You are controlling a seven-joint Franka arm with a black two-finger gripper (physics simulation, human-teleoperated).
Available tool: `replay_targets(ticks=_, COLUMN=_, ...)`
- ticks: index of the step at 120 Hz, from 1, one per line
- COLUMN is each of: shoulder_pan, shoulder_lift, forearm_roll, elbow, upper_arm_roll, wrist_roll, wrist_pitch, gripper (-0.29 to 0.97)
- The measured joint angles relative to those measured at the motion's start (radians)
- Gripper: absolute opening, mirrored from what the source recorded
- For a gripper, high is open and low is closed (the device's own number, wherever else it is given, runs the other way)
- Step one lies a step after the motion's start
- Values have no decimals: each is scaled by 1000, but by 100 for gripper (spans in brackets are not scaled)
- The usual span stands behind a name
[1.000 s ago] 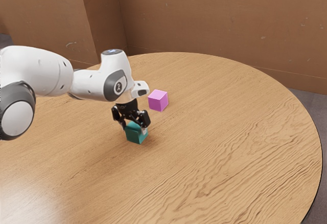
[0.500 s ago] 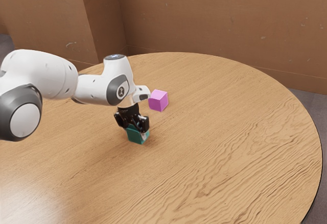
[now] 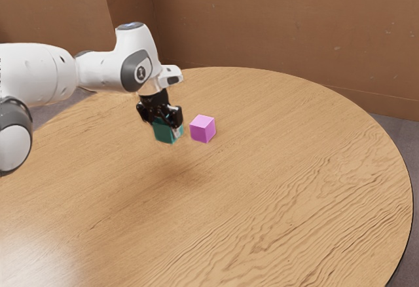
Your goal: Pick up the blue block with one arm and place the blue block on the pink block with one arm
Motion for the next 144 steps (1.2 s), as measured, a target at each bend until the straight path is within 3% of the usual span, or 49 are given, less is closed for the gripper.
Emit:
replay_targets(ticks=12, shoulder_pan=23, shoulder_lift=42, forearm_roll=0, elbow=97, upper_arm_roll=14, wrist_roll=14, wrist_pitch=-82, gripper=39)
replay_targets(ticks=40, shoulder_pan=121, shoulder_lift=286, forearm_roll=20, elbow=549, upper_arm_roll=-26, wrist_roll=41, wrist_pitch=-305, gripper=37)
replay_targets(ticks=70, shoulder_pan=171, shoulder_lift=467, forearm_roll=34, elbow=837, upper_arm_roll=-80, wrist_roll=69, wrist_pitch=-394, gripper=36)
replay_targets(ticks=98, shoulder_pan=194, shoulder_lift=537, forearm_roll=28, elbow=913, upper_arm_roll=-155, wrist_roll=109, wrist_pitch=-311, gripper=36)
replay_targets(ticks=124, shoulder_pan=223, shoulder_lift=548, forearm_roll=-40, elbow=873, upper_arm_roll=-171, wrist_roll=89, wrist_pitch=-226, gripper=36)
replay_targets(ticks=144, shoulder_pan=239, shoulder_lift=613, forearm_roll=-58, elbow=952, upper_arm_roll=-203, wrist_roll=70, wrist_pitch=-177, gripper=36)
